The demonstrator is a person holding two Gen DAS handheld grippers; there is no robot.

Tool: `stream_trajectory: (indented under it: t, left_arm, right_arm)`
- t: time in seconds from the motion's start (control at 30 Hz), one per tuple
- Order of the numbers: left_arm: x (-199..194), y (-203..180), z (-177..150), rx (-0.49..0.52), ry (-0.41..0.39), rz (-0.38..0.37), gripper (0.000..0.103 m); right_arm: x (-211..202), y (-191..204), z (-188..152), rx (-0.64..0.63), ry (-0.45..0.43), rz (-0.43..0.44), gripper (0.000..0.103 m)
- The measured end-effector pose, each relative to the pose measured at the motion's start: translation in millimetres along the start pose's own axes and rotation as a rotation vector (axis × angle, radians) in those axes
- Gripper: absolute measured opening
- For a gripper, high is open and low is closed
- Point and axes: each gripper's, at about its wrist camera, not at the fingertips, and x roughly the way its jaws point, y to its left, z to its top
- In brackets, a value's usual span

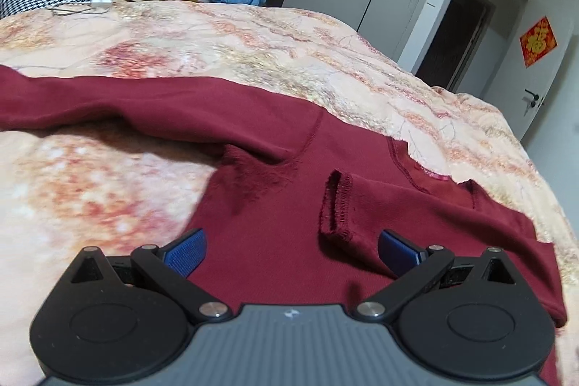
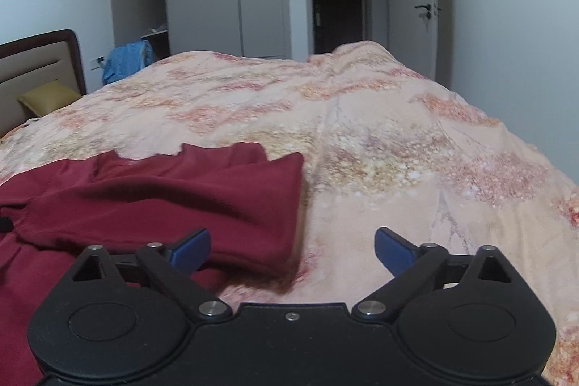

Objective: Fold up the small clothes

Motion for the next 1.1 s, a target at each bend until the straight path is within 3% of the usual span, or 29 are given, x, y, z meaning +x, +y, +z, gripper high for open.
stream_trajectory:
  t: [0.3,0.57,0.8,1.03,1.07,1.1]
  left_arm:
    - [-53.6,54.3,25.4,-0.024,0.019,0.085,0.103]
    - [-82.3,162.0,47.7,-0.128,-0.049,0.201,0.103]
    - [-80.2,259.3,70.9,-0.296,-0.108,0.327,0.103]
    - [-65.1,291.4,91.5,-0.354,-0.182,0.326,0.102]
    - [-62.9,293.3,93.3,-0.361,-0.194,0.328,0.099]
    - [-59.9,294.9,95.5,-0.367,-0.204,0.336,0.088]
  right_arm:
    - [-59.8,66.3,-15.6,-0.127,-0.005,0.15,0.102]
    - [-97.9,125.1,-47.6,-0.166,0.042,0.296,0.102]
    - [-113.9,162.4,-72.6,-0.185,0.078,0.344,0.102]
    - [-111.5,185.3,-92.3,-0.19,0.141,0.347,0.102]
    - [-110.7,187.0,-94.1,-0.186,0.148,0.347,0.102]
    - [-110.3,188.1,-95.4,-0.183,0.154,0.346,0.102]
